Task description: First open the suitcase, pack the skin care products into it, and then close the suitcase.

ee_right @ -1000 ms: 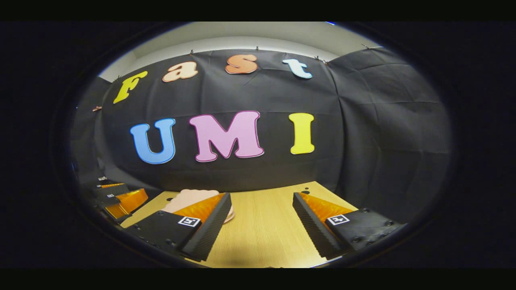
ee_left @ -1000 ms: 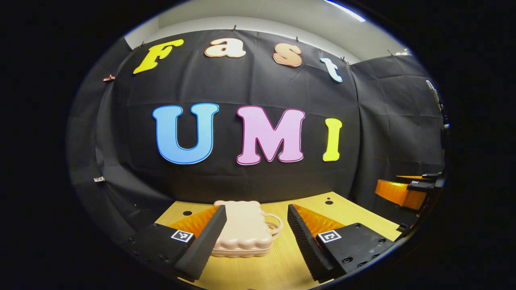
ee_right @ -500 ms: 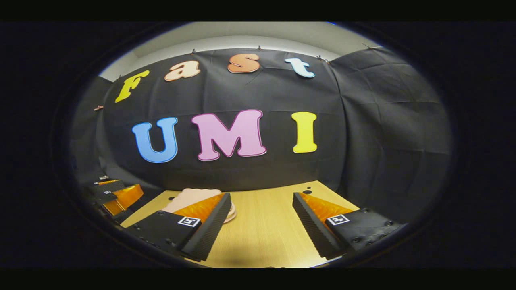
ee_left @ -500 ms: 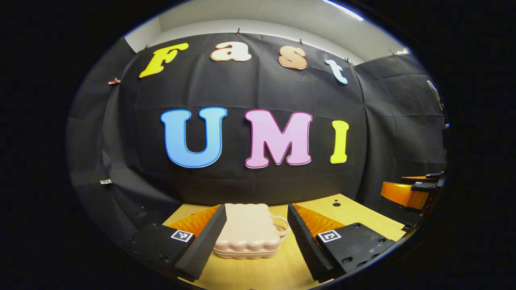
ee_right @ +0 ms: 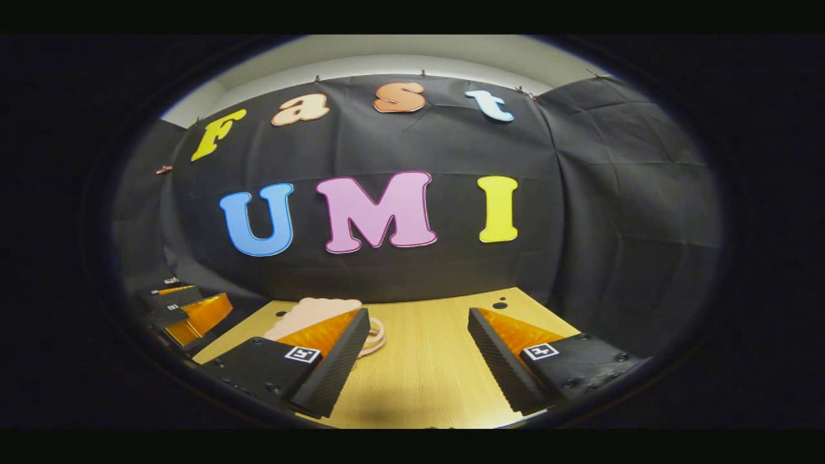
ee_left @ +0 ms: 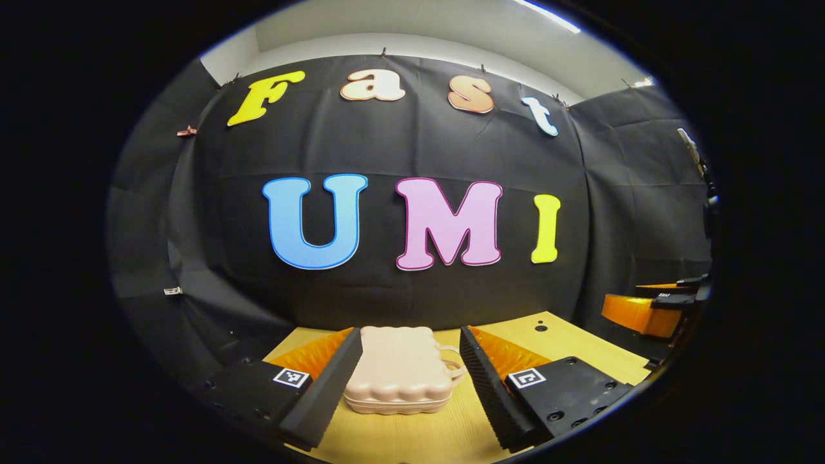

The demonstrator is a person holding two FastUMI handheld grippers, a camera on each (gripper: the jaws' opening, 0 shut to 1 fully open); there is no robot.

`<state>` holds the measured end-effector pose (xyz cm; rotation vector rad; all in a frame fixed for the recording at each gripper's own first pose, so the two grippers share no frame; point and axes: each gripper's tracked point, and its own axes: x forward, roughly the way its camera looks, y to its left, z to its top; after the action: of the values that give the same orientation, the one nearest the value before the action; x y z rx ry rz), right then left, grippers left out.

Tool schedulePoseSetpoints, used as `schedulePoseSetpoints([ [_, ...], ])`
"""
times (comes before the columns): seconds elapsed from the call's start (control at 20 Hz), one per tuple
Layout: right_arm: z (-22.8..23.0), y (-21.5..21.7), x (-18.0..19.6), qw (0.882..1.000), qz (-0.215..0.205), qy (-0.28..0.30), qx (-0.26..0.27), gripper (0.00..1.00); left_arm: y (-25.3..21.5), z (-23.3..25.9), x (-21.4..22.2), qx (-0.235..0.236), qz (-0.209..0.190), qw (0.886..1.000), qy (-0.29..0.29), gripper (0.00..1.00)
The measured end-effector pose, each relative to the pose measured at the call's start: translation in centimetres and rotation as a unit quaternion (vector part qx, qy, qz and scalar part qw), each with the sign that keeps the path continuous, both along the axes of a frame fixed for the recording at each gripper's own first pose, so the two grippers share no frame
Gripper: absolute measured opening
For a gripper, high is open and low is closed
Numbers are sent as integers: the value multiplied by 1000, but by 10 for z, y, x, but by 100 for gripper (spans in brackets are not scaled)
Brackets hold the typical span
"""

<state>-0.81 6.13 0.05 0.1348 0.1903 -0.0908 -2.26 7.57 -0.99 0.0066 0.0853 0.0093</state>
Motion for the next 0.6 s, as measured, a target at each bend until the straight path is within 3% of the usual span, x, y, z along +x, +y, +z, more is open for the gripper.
schedulePoseSetpoints([
  [0.6,-3,-11,2,1000,0,8,-2,98,8,-5,-1,-4,19,1000,8,96],
])
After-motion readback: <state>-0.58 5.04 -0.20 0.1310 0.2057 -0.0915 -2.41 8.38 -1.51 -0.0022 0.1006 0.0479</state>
